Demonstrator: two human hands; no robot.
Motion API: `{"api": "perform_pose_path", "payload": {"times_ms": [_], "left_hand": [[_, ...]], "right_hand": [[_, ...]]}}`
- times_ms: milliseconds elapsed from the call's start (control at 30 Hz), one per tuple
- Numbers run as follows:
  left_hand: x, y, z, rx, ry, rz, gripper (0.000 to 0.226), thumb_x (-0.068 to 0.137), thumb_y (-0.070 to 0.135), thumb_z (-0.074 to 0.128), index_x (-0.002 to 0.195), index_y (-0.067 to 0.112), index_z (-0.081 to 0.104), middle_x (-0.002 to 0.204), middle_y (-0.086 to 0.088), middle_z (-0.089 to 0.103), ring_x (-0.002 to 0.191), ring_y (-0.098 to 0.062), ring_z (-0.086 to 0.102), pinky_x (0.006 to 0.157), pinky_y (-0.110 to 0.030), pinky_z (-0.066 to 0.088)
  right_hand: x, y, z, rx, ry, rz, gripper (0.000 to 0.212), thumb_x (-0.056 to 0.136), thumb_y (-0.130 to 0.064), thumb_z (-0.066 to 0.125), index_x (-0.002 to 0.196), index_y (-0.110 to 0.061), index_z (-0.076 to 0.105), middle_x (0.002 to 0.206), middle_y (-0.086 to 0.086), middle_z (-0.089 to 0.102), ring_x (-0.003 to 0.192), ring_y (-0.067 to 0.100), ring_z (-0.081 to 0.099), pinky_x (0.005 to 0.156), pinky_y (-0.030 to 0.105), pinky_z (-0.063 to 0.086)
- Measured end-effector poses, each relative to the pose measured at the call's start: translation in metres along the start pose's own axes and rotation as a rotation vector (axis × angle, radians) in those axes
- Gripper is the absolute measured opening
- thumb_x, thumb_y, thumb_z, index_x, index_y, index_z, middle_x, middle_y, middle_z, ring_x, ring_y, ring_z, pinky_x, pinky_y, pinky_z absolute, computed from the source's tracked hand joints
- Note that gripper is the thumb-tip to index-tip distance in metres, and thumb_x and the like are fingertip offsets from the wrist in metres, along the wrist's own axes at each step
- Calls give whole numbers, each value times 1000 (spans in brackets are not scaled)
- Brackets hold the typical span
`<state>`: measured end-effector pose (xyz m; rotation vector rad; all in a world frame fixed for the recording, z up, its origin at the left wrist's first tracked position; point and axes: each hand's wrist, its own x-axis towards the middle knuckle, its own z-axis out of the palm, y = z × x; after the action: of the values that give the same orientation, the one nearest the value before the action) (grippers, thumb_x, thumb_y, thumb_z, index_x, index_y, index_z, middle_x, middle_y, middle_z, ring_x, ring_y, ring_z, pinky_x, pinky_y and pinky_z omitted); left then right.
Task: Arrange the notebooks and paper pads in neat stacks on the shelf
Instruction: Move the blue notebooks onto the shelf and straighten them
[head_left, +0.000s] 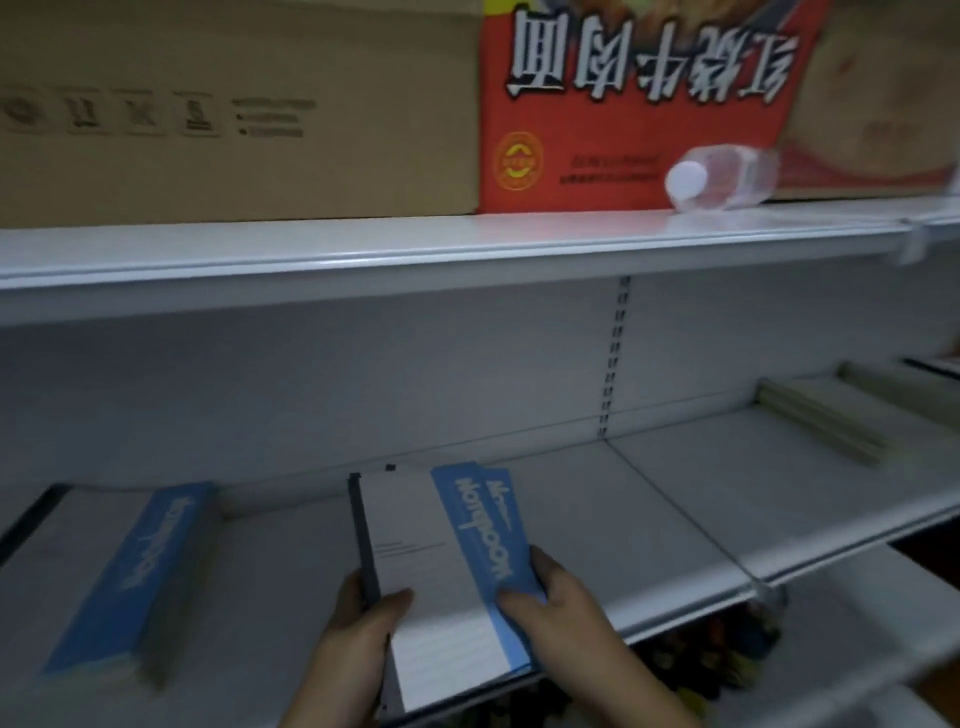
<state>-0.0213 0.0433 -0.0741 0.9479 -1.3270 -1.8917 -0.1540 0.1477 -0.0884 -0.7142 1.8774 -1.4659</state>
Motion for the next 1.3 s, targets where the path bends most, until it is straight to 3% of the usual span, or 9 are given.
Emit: {"api": "perform_pose_path", "payload": {"times_ms": [300,367,467,567,667,800,1000,1167,1300], "left_hand": [[11,-53,194,47,-153,-131,46,83,-5,63,127,-8,49,82,-4,59,74,-20,51,61,-26,33],[15,-55,222,116,-197,-115,55,68,-3,70,120,-10,53,84,-12,64,76,-19,54,72,-19,36],[34,-65,251,195,-275,-137,22,83,-14,58,103,-5,59,57,1,65,53,-4,57,47,-6,39],[67,-85,273,295,-401,-184,24,82,-4,65,105,-2,57,70,1,60,66,-9,56,54,-12,40],[93,-97,312,345,-516,-235,48,78,-6,69,122,3,53,97,-5,66,85,-17,62,72,-23,51],[106,-120,360,563,-660,-110,132,54,19,89,150,32,-2,146,-1,42,117,-19,57,96,-34,51],[102,-123,400,1036,-551,159,138,53,46,82,144,40,-22,146,2,36,129,-17,43,106,-32,39],[92,-122,404,1226,-407,173,126,52,61,73,137,57,-21,135,9,52,113,-11,57,95,-25,47],[81,-123,402,1196,-248,255,94,75,40,64,144,52,1,112,10,65,99,-9,62,86,-20,49]], "right_hand": [[10,29,-193,31,25,94,66,58,-19,60,123,-29,50,106,-3,68,89,10,63,66,14,46],[20,30,-223,33,69,94,63,53,-13,58,114,-27,57,100,-4,69,85,8,63,60,10,44],[38,37,-255,-14,188,77,56,48,-8,59,100,-27,66,85,-13,71,75,-1,64,55,7,47],[51,47,-287,-92,331,64,49,55,-4,69,102,-19,68,82,-10,71,68,-3,65,59,12,50],[60,50,-333,-172,396,46,40,74,2,65,104,-24,62,94,-5,70,84,10,65,62,15,49],[83,59,-385,-355,465,28,31,71,-12,64,96,-29,59,92,2,67,87,24,63,69,33,49],[133,70,-422,-481,235,19,30,87,-22,56,115,-29,49,99,0,63,64,9,63,46,16,48],[143,87,-446,-751,33,-99,91,66,-59,71,142,-24,35,141,-5,42,127,17,45,106,34,41],[142,93,-463,-731,-155,-182,95,63,-48,81,142,-28,31,135,-9,31,134,15,33,110,24,31]]}}
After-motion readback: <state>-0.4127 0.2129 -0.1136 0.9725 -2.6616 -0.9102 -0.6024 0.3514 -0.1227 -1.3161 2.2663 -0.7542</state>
